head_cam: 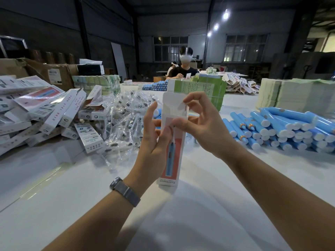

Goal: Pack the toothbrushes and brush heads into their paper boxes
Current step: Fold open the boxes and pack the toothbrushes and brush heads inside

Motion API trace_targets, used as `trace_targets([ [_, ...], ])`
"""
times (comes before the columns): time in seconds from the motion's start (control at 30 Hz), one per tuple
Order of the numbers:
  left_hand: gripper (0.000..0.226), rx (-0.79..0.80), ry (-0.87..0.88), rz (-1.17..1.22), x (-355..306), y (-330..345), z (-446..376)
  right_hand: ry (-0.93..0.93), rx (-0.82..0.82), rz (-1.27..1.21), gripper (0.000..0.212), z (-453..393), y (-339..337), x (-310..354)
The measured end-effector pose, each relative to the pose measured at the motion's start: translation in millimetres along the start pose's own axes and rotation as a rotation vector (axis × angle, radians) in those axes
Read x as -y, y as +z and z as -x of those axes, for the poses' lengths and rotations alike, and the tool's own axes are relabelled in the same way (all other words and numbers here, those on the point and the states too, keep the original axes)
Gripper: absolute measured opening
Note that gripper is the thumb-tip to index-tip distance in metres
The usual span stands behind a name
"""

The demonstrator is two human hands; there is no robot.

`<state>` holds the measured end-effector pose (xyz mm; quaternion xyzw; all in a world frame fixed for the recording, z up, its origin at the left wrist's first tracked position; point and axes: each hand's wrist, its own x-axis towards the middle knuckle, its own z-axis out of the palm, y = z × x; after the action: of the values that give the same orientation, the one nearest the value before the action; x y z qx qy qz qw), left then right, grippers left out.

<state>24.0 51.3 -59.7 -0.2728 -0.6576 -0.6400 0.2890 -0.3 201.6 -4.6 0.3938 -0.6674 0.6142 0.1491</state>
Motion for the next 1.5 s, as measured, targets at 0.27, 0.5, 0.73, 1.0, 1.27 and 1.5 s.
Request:
trace_targets([
  [0.27,0.036,-0.034,0.022,0.003,-1,-1,-1,-0.050,-0.024,0.102,0.009,0,1,-3],
  [0.5,0.030,0.011,0.051,0.037,-5,1,0,-0.066,-0.022,0.004,0.044,-6,-3,0],
  [0.73,0.044,0.002,0.009,0.066,-6,1,1,-0.040,0.009,0.069,0.039,-7,-9,7],
  [1.0,0.040,0.021,0.001,0.001,-3,-1,2,-0.011,0.063,0.075,0.007,-7,-12,11],
  [1.27,0.039,0.024,-0.003,-0.029,-7,2,3,-0.026,0.131,0.259,0.026,-10,-18,21],
  [1.5,0.042,-0.009,0.013,-0.081,-7,2,3,-0.047,0.079,0.448,0.008,-12,-11,27],
])
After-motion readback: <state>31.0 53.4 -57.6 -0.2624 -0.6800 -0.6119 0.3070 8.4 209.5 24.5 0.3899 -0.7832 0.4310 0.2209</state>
